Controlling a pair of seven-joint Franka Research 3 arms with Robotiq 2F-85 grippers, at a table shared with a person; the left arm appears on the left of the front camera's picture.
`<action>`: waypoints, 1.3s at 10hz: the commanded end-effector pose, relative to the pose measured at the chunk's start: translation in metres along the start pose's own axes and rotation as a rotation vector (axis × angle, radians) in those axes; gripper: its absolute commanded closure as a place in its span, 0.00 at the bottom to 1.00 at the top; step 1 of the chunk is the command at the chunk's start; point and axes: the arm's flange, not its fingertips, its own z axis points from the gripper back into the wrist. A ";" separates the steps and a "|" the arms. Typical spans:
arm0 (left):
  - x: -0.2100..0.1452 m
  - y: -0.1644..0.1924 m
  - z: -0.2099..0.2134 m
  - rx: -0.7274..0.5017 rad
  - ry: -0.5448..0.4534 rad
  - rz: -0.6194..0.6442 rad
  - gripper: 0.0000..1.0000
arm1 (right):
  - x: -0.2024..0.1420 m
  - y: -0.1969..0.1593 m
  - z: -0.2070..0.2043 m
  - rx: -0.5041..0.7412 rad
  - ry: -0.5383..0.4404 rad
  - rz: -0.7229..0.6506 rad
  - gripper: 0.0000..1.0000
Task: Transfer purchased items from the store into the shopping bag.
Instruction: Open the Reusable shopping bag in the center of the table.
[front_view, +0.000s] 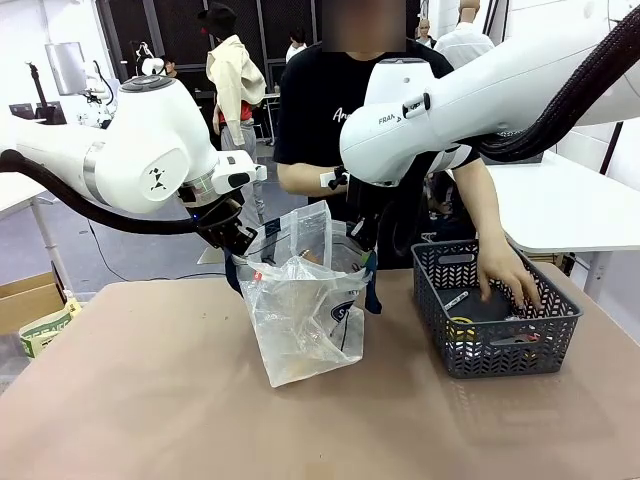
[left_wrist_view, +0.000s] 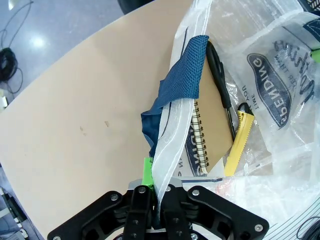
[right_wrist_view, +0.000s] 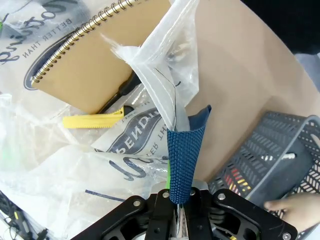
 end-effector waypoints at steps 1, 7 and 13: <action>0.000 -0.001 0.001 0.003 -0.002 -0.006 1.00 | -0.001 0.000 -0.001 0.000 0.000 0.001 1.00; 0.000 -0.001 0.001 0.003 -0.002 -0.006 1.00 | -0.001 0.000 -0.001 0.000 0.000 0.001 1.00; 0.000 -0.001 0.001 0.003 -0.002 -0.006 1.00 | -0.001 0.000 -0.001 0.000 0.000 0.001 1.00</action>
